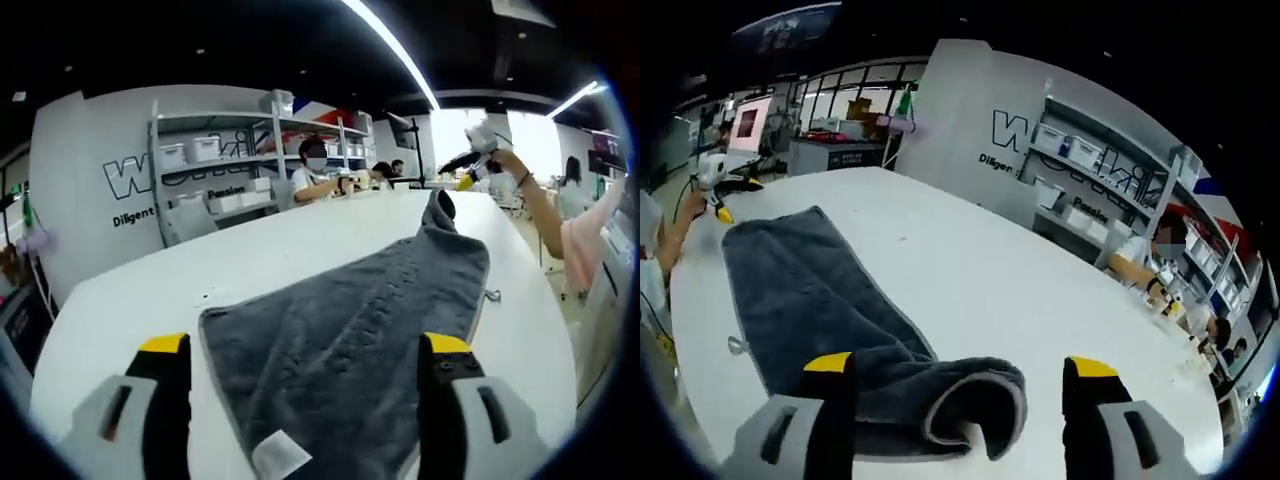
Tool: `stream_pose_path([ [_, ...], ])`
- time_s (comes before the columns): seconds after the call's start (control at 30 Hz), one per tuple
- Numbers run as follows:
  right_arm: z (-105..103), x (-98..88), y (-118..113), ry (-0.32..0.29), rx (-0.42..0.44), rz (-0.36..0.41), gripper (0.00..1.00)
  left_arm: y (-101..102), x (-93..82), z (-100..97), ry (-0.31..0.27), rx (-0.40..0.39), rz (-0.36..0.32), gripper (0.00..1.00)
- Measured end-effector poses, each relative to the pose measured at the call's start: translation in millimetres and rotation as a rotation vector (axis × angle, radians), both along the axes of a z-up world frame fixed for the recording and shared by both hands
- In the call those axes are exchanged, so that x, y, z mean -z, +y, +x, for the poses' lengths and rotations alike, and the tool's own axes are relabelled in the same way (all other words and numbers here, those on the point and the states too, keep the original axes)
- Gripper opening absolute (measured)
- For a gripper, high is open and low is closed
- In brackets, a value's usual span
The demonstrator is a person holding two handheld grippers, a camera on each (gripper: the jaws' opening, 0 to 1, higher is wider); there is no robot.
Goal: Fold the towel on the table until its edges align and the towel forms a compact rectangular stack.
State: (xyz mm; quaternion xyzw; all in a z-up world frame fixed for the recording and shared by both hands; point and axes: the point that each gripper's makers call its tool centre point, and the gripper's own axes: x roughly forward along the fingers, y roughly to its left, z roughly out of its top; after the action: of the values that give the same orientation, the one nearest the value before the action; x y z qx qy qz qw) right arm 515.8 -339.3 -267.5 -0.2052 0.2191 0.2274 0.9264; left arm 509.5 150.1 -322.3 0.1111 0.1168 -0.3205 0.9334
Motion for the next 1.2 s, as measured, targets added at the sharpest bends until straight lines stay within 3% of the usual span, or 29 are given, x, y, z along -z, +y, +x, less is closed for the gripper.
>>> stream_pose_path([
  [0.1,-2.3,11.4,33.2,-0.001,-0.077,0.047,0.99,0.0,0.8,0.3,0.003,-0.001,-0.001,0.99],
  [0.2,-3.6,21.3,60.6,0.010,-0.131,0.116,1.00,2.2,2.6,1.6,0.008,-0.007,0.005,0.99],
  [0.3,2.6,37.6,75.3,0.031,-0.162,0.126,1.00,4.6,3.9,2.5,0.013,-0.015,0.005,0.99],
  [0.43,10.2,51.8,83.9,0.054,-0.167,0.144,1.00,7.3,4.7,3.3,0.015,-0.022,0.005,0.99],
  [0.5,6.6,62.3,85.1,0.079,-0.179,0.112,1.00,8.9,5.3,4.2,0.018,-0.028,0.007,0.99],
  [0.8,-0.4,58.7,83.3,0.043,-0.180,0.143,1.00,9.5,11.4,13.9,0.059,-0.040,-0.024,0.99],
  [0.93,-3.9,54.7,80.2,0.019,-0.176,0.149,0.99,16.5,-2.1,34.4,0.061,-0.074,-0.015,0.97],
  [1.07,-6.4,49.6,76.1,-0.008,-0.167,0.168,0.99,19.6,-26.0,71.8,0.037,-0.108,-0.053,0.93],
  [1.2,-7.6,48.6,75.9,-0.012,-0.165,0.176,0.99,23.2,-22.9,113.6,0.041,-0.147,-0.048,0.91],
])
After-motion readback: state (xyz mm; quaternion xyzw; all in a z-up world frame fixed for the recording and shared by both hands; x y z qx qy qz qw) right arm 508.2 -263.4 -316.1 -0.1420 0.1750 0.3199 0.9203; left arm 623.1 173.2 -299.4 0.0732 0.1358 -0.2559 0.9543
